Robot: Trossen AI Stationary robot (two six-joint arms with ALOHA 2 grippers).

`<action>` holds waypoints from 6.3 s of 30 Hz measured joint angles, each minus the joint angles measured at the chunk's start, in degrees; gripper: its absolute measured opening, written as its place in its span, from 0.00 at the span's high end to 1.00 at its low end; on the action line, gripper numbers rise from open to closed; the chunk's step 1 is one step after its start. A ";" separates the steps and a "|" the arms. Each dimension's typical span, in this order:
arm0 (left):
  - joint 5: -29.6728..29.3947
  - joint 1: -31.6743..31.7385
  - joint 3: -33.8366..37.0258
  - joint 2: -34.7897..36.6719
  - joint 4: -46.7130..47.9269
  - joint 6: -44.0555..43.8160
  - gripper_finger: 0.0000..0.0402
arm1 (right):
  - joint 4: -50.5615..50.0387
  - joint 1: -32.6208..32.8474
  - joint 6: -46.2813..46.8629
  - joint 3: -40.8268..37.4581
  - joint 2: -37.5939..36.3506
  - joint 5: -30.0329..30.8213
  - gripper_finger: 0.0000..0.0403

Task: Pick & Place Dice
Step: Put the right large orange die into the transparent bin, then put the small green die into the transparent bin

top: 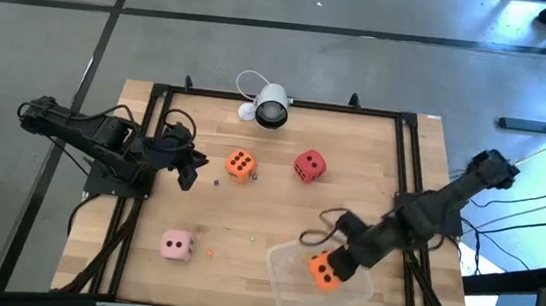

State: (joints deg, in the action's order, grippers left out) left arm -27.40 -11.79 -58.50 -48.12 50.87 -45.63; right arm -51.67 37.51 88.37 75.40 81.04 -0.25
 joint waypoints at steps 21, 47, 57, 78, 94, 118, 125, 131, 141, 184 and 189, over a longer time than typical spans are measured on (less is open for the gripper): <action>1.60 0.00 0.00 0.00 -0.01 2.43 0.84 | -6.42 0.53 4.20 0.00 11.51 -3.21 0.86; 1.59 0.00 0.00 0.00 0.00 2.44 0.84 | -6.35 0.03 2.42 0.00 12.39 -3.62 0.29; 1.58 0.00 0.00 0.00 0.00 2.54 0.84 | -6.35 0.03 2.40 -0.01 12.39 -3.63 0.16; 1.58 0.00 0.00 0.00 0.00 2.36 0.84 | -29.93 -1.45 -1.66 27.44 12.04 8.43 0.15; 2.12 0.00 0.00 0.01 0.00 4.89 0.84 | -38.30 -29.56 -16.00 23.86 11.84 -10.42 0.29; 4.03 0.01 0.00 0.01 0.00 8.96 0.84 | -25.40 -29.66 -18.85 16.00 11.56 -12.05 0.34; 8.61 0.01 0.00 -0.09 -0.18 8.81 0.84 | -22.88 -23.63 -13.86 18.37 11.51 -5.19 0.39; 15.87 0.02 0.00 -2.26 -4.95 12.15 0.84 | -24.05 -16.32 -5.31 18.70 10.78 4.67 0.47; 21.65 0.00 0.00 -14.08 -8.22 23.72 0.76 | -18.36 -6.17 5.24 18.71 10.46 15.27 0.51; 31.43 -4.27 0.00 -54.98 -41.99 32.71 0.51 | -29.40 14.13 22.06 18.71 1.83 61.46 0.51; 30.84 -4.66 -0.02 -55.32 -42.51 31.63 0.51 | -29.40 14.15 21.35 18.71 1.63 61.54 0.51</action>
State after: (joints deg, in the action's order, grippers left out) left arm 3.44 -16.45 -58.52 -103.44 8.36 -14.00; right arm -81.08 51.66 109.72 94.11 82.67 61.30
